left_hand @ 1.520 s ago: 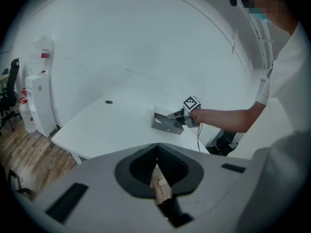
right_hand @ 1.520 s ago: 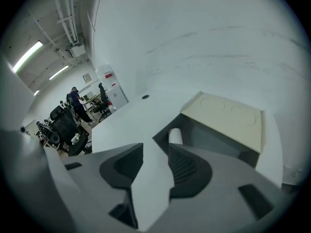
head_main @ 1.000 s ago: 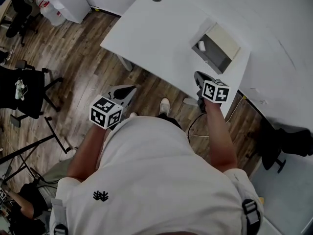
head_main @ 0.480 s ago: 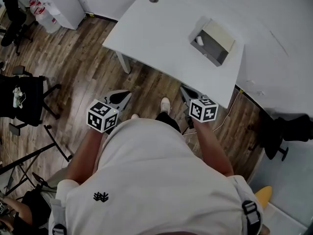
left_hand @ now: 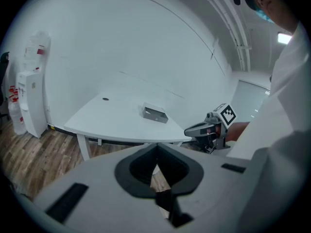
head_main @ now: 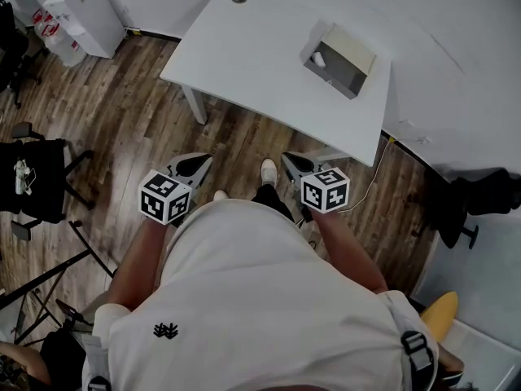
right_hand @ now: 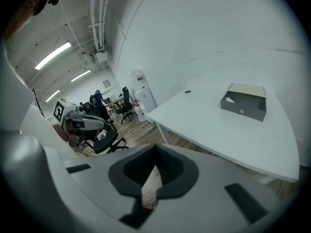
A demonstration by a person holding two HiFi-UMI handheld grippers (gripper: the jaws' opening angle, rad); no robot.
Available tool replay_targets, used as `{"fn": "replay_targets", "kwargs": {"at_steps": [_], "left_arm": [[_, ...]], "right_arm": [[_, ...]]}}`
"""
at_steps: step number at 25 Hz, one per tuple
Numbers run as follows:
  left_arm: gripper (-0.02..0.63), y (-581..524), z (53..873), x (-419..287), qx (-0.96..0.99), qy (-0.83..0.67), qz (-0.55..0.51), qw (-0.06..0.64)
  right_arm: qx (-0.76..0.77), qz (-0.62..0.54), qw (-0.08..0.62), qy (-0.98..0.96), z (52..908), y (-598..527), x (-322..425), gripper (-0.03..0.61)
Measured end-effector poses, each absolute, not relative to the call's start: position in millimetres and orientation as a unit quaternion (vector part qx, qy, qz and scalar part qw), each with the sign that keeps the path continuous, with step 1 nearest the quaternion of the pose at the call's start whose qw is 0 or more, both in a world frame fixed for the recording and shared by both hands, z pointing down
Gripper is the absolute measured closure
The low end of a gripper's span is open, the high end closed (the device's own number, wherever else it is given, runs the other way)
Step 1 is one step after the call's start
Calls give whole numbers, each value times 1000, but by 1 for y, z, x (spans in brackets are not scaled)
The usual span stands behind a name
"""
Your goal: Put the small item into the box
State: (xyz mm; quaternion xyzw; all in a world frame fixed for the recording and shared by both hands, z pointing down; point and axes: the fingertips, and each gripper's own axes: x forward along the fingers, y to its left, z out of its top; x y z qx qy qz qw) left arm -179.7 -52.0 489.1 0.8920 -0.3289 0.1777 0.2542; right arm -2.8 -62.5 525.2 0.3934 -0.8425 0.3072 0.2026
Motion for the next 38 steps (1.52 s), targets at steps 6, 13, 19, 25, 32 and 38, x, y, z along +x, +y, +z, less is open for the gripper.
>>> {"fn": "replay_targets", "kwargs": {"at_steps": [6, 13, 19, 25, 32, 38], "left_arm": [[606, -44, 492, -187, 892, -329, 175, 256], [606, -42, 494, -193, 891, -333, 171, 257], [606, -37, 495, -194, 890, -336, 168, 260], [606, -32, 499, -195, 888, -336, 169, 263], [606, -32, 499, -196, 888, -334, 168, 267], [606, -31, 502, -201, 885, -340, 168, 270]], "right_arm": [[388, 300, 204, -847, 523, -54, -13, 572], [380, 291, 207, -853, 517, -51, -21, 572], [374, 284, 211, -857, 513, -49, -24, 572], [373, 285, 211, -858, 514, -46, -25, 572], [372, 283, 214, -858, 512, -44, -26, 572], [367, 285, 218, -858, 516, -44, -28, 572]]}}
